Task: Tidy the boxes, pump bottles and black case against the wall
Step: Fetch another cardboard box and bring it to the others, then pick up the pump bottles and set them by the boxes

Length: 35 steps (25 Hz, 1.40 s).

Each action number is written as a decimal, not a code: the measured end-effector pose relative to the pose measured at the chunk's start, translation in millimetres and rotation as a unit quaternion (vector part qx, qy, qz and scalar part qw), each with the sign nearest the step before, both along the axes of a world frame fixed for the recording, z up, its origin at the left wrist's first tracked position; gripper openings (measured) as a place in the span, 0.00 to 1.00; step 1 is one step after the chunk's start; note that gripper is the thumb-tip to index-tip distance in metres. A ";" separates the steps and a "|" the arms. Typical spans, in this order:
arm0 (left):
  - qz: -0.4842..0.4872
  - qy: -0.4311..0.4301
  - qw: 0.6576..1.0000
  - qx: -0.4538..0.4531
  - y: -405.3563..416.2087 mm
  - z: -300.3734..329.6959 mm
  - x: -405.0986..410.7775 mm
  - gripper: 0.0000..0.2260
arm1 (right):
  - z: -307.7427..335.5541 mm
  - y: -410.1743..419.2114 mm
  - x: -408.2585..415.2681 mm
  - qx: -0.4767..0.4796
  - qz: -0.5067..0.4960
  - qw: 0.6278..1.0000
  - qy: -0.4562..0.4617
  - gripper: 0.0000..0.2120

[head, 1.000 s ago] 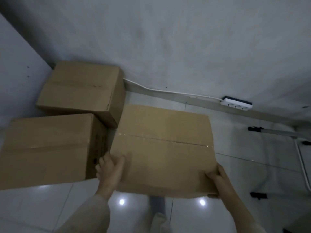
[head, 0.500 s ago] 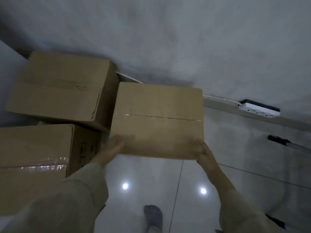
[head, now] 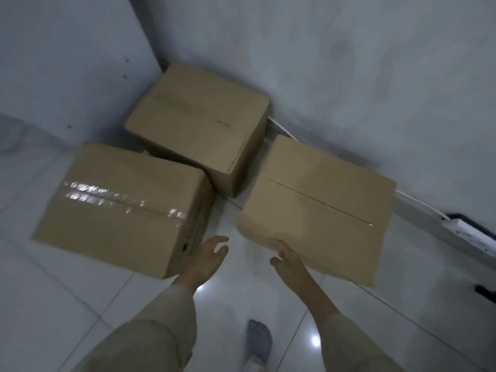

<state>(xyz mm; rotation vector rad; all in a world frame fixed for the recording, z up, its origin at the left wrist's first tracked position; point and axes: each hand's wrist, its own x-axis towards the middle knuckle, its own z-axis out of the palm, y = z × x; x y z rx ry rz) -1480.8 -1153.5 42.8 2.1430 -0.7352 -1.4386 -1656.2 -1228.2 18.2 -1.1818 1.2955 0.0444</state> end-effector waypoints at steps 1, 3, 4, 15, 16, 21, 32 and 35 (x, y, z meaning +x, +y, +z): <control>0.049 -0.012 0.998 -0.032 17.2 11.4 15.7 0.14 | 5.8 10.6 14.6 0.001 0.018 1.000 -0.013 0.23; 0.142 -0.028 0.984 -0.106 61.0 37.4 46.1 0.11 | 18.9 38.8 44.3 0.007 0.055 0.998 -0.024 0.21; 0.173 -0.042 0.974 -0.137 85.6 52.2 58.8 0.11 | 24.4 55.2 59.1 0.008 0.073 0.997 -0.027 0.20; 0.519 -0.168 0.829 -0.122 508.2 99.3 107.5 0.15 | 68.6 363.1 218.0 -0.055 0.369 0.926 -0.064 0.19; 0.542 -0.176 0.815 -0.112 548.2 102.1 102.7 0.14 | 68.7 396.0 225.1 -0.054 0.396 0.914 -0.070 0.19; 0.647 -0.205 0.731 -0.067 708.4 110.1 71.0 0.13 | 76.0 529.2 243.5 -0.022 0.523 0.850 -0.062 0.18; 0.760 -0.146 0.632 -0.036 777.7 -17.3 26.3 0.11 | -49.2 617.5 244.9 -0.079 0.642 0.762 0.008 0.16; 0.758 -0.130 0.638 -0.031 779.0 -84.5 32.6 0.11 | -115.4 639.5 245.5 -0.107 0.652 0.750 0.038 0.20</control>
